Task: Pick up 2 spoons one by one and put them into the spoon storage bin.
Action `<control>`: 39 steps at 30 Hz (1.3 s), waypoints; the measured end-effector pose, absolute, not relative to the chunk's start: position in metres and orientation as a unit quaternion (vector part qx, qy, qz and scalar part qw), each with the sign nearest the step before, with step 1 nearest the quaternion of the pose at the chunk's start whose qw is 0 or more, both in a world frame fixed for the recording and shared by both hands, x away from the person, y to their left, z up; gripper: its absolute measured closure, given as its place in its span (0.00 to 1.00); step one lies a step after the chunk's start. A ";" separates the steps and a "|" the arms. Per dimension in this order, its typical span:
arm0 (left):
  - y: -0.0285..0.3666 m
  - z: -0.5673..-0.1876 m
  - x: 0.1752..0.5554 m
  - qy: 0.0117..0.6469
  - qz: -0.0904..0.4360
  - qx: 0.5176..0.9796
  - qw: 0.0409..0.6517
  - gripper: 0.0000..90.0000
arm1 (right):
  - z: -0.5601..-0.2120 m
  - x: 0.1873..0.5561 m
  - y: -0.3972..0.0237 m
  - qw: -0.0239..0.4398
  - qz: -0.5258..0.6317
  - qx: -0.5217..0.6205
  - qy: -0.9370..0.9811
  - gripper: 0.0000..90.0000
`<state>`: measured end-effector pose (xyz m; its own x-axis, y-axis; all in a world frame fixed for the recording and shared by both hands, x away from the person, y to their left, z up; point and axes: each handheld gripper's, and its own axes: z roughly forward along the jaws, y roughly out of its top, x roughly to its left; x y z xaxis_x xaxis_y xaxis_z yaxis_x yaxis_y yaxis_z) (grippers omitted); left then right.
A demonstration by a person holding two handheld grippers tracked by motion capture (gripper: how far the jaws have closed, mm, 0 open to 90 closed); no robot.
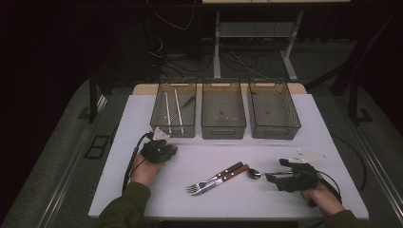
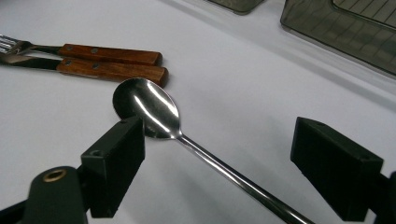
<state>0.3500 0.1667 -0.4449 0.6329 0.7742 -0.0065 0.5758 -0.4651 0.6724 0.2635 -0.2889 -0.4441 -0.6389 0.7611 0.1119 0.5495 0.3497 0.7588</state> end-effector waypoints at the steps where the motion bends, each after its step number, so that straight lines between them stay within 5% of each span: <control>1: 0.167 -0.445 0.350 0.401 0.150 0.842 0.327 0.81 | -0.444 0.263 -0.289 0.131 0.402 0.404 0.811 0.20; 17: 0.173 -0.440 0.351 0.406 0.131 0.844 0.324 0.82 | -0.442 0.263 -0.288 0.128 0.403 0.403 0.811 0.20; 39: 0.167 -0.420 0.339 0.372 0.098 0.831 0.403 0.82 | -0.442 0.263 -0.288 0.128 0.406 0.399 0.812 0.20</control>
<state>0.3388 0.1668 -0.4205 0.7043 0.6968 -0.1361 0.5386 -0.3995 0.7418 0.2627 -0.2878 -0.4418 -0.6492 0.7517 0.1161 0.5435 0.3517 0.7622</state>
